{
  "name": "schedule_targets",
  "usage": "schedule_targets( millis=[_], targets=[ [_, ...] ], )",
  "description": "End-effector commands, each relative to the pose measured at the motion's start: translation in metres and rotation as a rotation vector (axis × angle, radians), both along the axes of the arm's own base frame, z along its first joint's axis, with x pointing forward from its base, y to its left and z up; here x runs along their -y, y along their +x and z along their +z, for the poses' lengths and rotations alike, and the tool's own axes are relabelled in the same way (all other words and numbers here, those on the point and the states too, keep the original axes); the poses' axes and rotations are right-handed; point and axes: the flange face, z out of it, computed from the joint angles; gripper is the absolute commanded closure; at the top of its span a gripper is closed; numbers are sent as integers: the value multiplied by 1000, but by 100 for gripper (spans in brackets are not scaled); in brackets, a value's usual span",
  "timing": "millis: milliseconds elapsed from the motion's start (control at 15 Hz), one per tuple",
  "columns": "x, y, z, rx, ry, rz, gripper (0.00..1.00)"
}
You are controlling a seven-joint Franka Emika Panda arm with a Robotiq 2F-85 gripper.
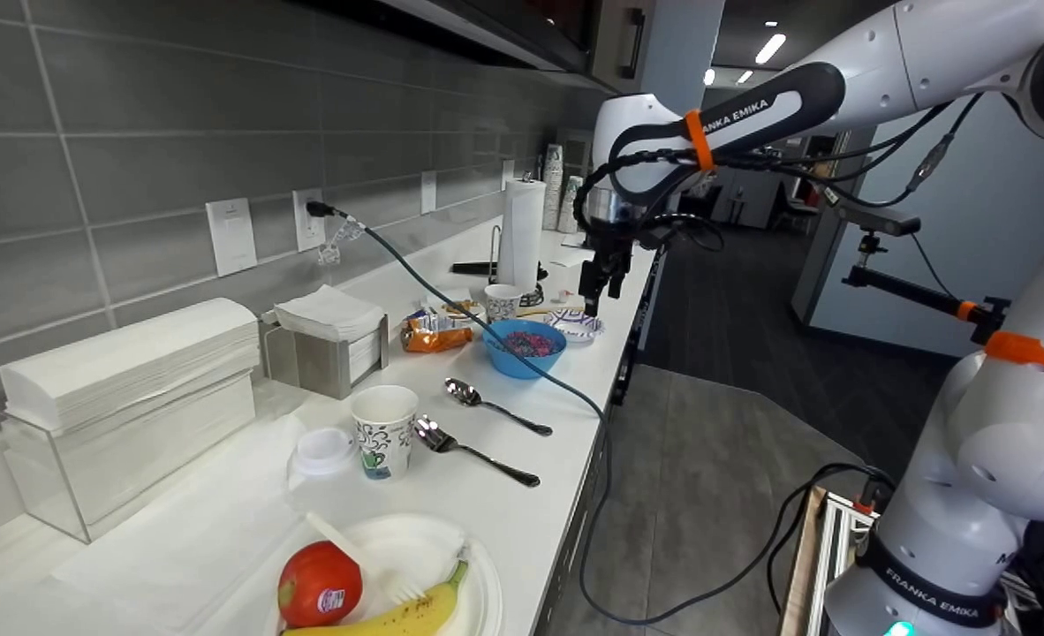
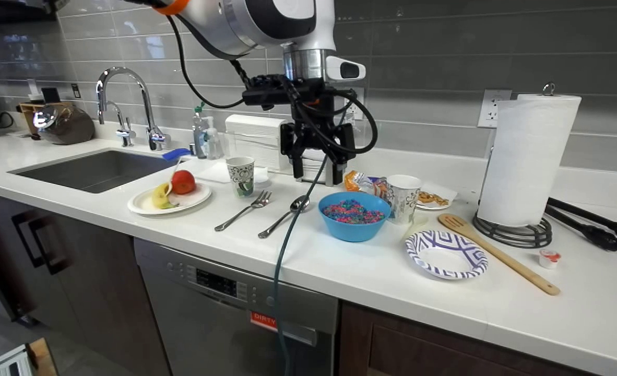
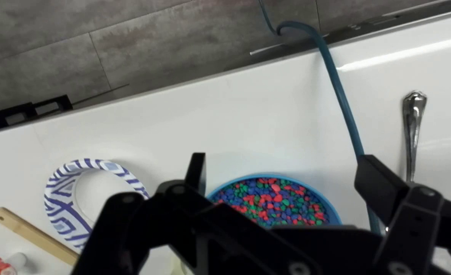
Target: Transfer a spoonful of contents from the blue bowl to the right cup
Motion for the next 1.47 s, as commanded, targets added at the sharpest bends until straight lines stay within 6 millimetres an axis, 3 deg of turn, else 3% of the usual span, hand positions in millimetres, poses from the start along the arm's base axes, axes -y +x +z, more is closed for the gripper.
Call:
schedule_targets(
  millis=[0, 200, 467, 800, 1400],
  targets=[
    [-45, 12, -8, 68, -4, 102, 0],
    [-88, 15, -24, 89, 57, 128, 0],
    [-118, 3, -48, 27, 170, 69, 0],
    [-129, 4, -75, 18, 175, 85, 0],
    [-136, 29, -126, -24, 184, 76, 0]
  ],
)
